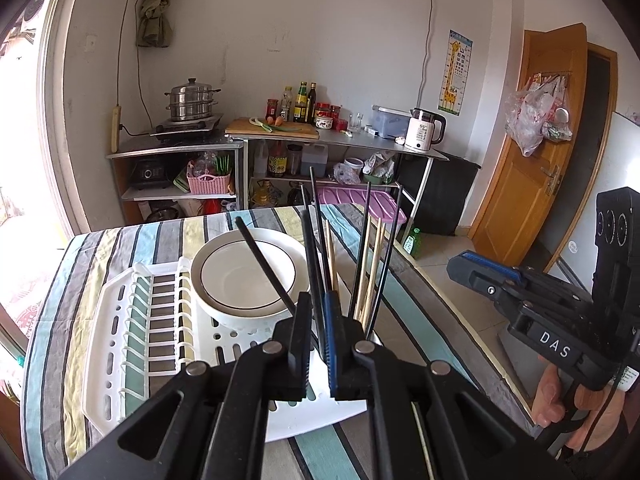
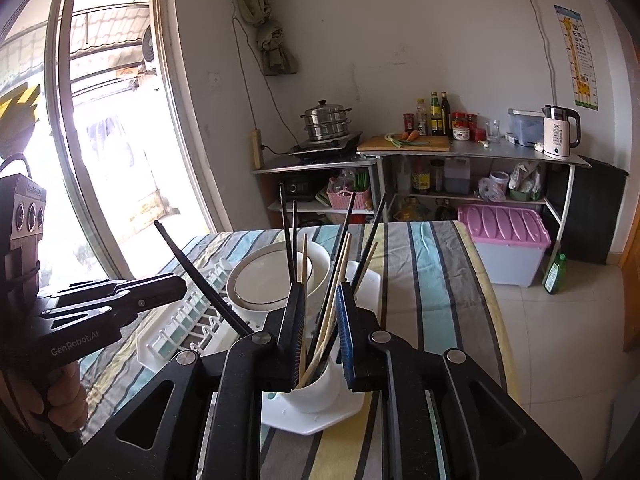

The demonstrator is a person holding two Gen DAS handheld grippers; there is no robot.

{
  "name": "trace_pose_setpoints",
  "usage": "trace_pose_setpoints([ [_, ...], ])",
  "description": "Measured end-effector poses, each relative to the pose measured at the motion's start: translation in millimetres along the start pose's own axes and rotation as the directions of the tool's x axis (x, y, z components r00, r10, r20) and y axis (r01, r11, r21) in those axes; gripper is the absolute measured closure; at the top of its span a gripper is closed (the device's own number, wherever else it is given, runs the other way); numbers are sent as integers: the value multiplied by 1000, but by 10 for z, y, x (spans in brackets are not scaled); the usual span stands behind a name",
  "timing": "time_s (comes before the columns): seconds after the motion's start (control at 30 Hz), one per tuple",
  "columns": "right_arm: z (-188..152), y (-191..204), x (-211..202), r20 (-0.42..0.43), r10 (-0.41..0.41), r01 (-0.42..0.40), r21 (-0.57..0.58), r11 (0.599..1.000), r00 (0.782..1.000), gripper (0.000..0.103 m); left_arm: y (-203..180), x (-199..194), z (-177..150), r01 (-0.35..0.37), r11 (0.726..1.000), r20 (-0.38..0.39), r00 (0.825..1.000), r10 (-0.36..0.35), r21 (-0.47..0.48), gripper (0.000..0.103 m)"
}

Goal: Organize utensils
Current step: 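Lower the left tool's chopstick into the white cup while the right tool lowers its own, then open both tools and pull them back from the cup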

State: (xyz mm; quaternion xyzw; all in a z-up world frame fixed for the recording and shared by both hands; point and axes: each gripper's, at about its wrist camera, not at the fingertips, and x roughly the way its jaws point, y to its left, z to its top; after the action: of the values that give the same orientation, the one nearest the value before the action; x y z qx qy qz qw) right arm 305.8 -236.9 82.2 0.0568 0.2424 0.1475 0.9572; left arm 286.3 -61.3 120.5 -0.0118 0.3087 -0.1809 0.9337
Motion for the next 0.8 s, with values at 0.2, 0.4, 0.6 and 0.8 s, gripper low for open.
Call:
trace_pose_setpoints([
  [0.2,-185,37,-242,15,-2,2,-3,1000,1000,86,-10,-223,-239,-6,1000,38,999,6,-9,86],
  [0.4,-507,157,-517,13,-17,17,-21,1000,1000,83,-50,-419,-638,-36,999,43,998,36,-6,84],
  [0.6,-828,309,-820,13,-28,28,-44,999,1000,83,-76,-647,-1038,-68,997,47,996,69,-21,81],
  [0.8,-1170,491,-1054,5,-30,30,-64,997,1000,83,-129,-875,-1397,-97,994,47,994,100,-49,81],
])
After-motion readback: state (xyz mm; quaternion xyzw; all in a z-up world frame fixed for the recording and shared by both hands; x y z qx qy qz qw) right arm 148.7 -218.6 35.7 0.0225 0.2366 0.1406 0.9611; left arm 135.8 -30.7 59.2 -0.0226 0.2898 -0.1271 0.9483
